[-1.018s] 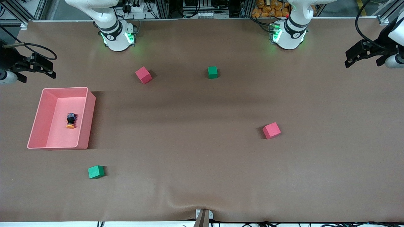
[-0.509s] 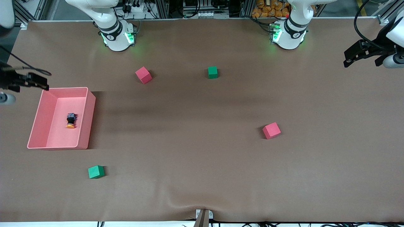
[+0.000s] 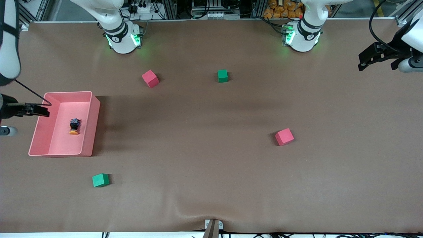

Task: Place and upright button with both arms
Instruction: 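Lower the right gripper into the box and grasp the yellow button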

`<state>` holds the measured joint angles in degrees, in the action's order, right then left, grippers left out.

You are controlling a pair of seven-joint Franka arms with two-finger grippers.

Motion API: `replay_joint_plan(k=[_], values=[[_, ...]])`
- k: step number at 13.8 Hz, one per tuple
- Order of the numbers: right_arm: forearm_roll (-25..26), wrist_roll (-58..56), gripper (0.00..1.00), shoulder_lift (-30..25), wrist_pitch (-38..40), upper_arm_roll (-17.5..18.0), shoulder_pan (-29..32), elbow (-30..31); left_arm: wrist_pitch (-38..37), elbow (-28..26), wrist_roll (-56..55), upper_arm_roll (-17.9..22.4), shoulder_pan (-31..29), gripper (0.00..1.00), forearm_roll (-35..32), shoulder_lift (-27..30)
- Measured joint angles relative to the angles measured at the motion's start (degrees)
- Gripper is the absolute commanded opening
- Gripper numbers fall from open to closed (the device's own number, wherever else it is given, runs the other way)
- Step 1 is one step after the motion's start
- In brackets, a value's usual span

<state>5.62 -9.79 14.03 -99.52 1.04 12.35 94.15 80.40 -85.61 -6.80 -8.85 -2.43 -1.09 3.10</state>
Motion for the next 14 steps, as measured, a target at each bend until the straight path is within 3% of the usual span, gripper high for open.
replay_joint_plan(k=[4, 6, 14], values=[[0.00, -2.09, 1.00, 0.58, -14.91, -0.05, 3.79, 12.18, -0.01, 0.00, 0.00, 0.01, -0.01, 1.00, 0.00, -0.03], [-0.03, -2.14, 1.00, 1.40, -18.23, -0.02, 4.27, 16.09, -0.02, 0.00, 0.00, 0.01, -0.01, 1.00, 0.00, -0.06], [-4.40, -12.04, 1.00, 9.40, -29.62, 0.03, 8.41, 19.08, -0.09, -0.03, 0.00, 0.07, -0.16, 1.00, 0.00, -0.18]])
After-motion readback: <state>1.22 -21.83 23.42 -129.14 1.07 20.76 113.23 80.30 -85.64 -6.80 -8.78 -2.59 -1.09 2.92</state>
